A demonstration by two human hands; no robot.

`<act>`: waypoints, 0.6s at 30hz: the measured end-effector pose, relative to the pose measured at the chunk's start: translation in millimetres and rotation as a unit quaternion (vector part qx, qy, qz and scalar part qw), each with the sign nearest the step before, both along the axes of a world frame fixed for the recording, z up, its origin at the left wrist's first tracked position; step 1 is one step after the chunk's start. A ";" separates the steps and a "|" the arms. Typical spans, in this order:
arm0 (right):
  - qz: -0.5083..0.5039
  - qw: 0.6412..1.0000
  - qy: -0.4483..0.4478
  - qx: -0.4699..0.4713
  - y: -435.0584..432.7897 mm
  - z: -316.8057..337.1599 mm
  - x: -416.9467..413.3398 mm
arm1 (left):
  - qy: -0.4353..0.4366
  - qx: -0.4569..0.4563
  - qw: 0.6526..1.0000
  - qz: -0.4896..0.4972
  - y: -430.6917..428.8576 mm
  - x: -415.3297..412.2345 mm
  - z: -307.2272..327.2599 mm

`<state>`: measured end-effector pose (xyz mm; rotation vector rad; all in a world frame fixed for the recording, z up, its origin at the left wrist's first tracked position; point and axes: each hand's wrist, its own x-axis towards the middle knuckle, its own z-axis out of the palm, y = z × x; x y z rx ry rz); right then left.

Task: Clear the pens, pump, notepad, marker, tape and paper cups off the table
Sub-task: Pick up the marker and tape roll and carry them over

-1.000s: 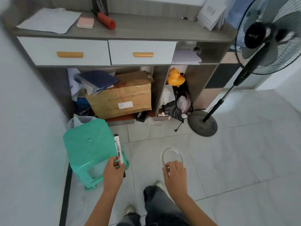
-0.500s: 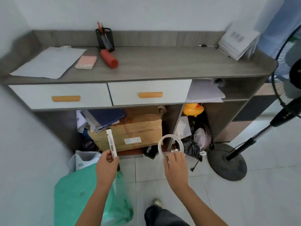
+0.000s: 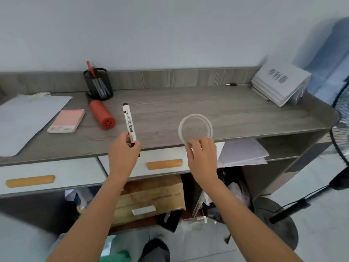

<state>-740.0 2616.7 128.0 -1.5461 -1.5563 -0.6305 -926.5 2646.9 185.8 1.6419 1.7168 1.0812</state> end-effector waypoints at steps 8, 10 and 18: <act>0.020 0.976 0.010 -0.218 140.8 21.4 -31.8 | 0.204 -0.036 0.978 -0.033 131.9 15.7 -5.8; 0.024 0.969 0.011 -0.247 162.9 20.0 -35.7 | 0.211 -0.021 0.977 -0.022 145.1 16.5 -10.0; 0.021 0.964 0.041 -0.261 186.6 14.3 -32.1 | 0.223 -0.055 0.973 -0.008 164.3 17.5 -19.0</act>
